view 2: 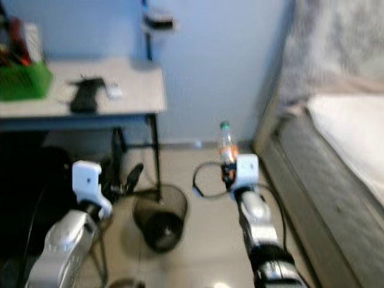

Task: Clean up the room

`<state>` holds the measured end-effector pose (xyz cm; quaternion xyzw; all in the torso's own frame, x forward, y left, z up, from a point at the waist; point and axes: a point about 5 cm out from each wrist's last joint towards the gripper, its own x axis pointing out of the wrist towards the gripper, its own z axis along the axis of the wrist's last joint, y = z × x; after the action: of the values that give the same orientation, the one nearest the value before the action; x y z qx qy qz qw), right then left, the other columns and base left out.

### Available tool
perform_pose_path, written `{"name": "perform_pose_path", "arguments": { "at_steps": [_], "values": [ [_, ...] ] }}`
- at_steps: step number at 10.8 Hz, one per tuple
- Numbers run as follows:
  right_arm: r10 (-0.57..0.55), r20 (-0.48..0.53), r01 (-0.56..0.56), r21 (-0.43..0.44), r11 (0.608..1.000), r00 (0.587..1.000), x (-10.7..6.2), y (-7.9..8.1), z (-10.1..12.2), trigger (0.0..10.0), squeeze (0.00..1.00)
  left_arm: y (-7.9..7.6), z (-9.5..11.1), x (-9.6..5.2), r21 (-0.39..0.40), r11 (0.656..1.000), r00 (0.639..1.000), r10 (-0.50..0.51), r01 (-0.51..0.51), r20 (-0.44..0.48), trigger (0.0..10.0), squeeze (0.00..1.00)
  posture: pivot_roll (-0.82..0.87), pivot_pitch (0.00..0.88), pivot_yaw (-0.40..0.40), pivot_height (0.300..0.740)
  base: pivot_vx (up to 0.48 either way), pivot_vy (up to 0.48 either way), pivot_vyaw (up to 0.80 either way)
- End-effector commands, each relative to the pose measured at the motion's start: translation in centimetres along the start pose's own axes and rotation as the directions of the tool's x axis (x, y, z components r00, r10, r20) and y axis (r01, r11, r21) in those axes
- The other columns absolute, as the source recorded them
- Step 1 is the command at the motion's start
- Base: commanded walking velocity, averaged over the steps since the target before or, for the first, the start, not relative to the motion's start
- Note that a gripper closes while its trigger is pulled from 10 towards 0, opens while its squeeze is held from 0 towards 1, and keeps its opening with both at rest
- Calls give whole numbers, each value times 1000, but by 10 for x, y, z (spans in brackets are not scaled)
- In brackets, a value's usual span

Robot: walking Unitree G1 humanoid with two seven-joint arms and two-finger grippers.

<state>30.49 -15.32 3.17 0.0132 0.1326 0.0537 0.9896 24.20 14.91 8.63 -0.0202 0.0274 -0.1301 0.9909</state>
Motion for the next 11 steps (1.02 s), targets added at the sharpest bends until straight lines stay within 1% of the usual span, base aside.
{"name": "perform_pose_path", "arguments": {
  "at_steps": [1, 2, 4, 6, 7, 8, 9, 10, 11],
  "values": [
    [23, -10, -23, -16, 1000, 1000, 3, 5, 1, 10000, 0, 1, 4, 3, 4, 1000, 1000, -12, 12, 9, 10000, 0, 78, 0, -24, 711, 469, 0, 0],
    [37, -33, -38, -16, 999, 999, 6, 7, -1, 10000, 0, -1, 4, 2, 7, 1000, 1000, -22, 22, 5, 10000, 0, 86, 0, -29, 711, 469, 0, 0],
    [69, -88, -73, -35, 997, 994, 13, 12, 0, 10000, 0, -4, 3, 2, 39, 998, 999, -43, 44, -16, 10000, 0, 122, 0, -50, 711, 377, 0, 0],
    [99, -130, -108, -61, 992, 986, 23, 19, 8, 10000, 0, 2, 1, 0, 99, 995, 998, -22, 28, -58, 10000, 0, 161, 0, -73, 711, 0, 0, 0],
    [112, -131, -121, -67, 990, 985, 26, 25, 12, 10000, 0, 5, 1, 0, 118, 993, 998, 0, 8, -65, 10000, 0, 183, 0, -82, 711, 0, 0, 0],
    [126, -112, -134, -68, 989, 986, 30, 32, 18, 10000, 0, 7, 2, -1, 118, 993, 998, 10, -3, -60, 10000, 0, 189, 0, -82, 711, 0, 0, 0],
    [122, -92, -129, -65, 990, 988, 32, 36, 22, 10000, 0, 8, 2, -1, 112, 994, 998, 13, -6, -56, 10000, 0, 187, 0, -71, 711, 0, 0, 0],
    [105, -87, -110, -51, 993, 991, 34, 40, 24, 10000, 0, 8, 4, -2, 111, 994, 998, -2, 8, -58, 10000, 0, 180, 0, -52, 711, 0, 0, 0],
    [94, -98, -99, -55, 994, 991, 35, 44, 24, 10000, 0, 5, 5, -5, 116, 993, 997, -30, 38, -69, 10000, 0, 172, 0, -33, 711, 0, 0, 0]
  ]
}}
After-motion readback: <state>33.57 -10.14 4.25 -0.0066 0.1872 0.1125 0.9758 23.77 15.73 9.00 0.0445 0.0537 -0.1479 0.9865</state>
